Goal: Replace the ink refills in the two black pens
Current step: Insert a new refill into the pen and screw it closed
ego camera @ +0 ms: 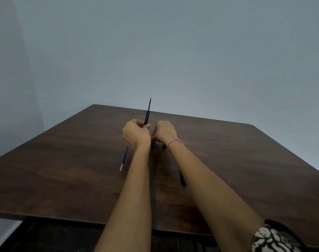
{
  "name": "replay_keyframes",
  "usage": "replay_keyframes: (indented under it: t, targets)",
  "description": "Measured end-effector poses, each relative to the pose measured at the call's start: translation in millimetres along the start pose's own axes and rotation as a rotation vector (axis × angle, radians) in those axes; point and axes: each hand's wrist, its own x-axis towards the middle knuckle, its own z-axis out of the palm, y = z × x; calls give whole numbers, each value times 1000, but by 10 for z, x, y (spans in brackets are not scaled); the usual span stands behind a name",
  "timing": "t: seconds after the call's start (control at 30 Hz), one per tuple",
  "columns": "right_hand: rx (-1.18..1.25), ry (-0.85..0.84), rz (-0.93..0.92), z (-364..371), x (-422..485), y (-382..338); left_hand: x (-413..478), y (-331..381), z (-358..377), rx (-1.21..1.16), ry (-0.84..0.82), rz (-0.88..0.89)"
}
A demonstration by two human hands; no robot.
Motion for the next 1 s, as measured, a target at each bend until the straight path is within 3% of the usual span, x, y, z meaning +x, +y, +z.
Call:
replay_keyframes:
  t: [0.2, 0.3, 0.43, 0.57, 0.8, 1.0]
  targets:
    - [98, 4, -3, -157, 2, 54, 9, -11, 22, 7, -14, 18]
    - [343, 65, -7, -379, -10, 236, 31, 0, 41, -88, -81, -13]
    - [784, 202, 73, -613, -86, 622, 34, 1, 71, -315, -312, -114]
    - [1100, 329, 11, -690, -181, 914, -47, 59, 43, -401, -567, -123]
    - [1408, 490, -3, -678, -295, 1092, -166, 110, 32, -240, -850, -12]
    - [1539, 582, -30, -736, -370, 1088, -226, 126, 81, -62, -935, 68]
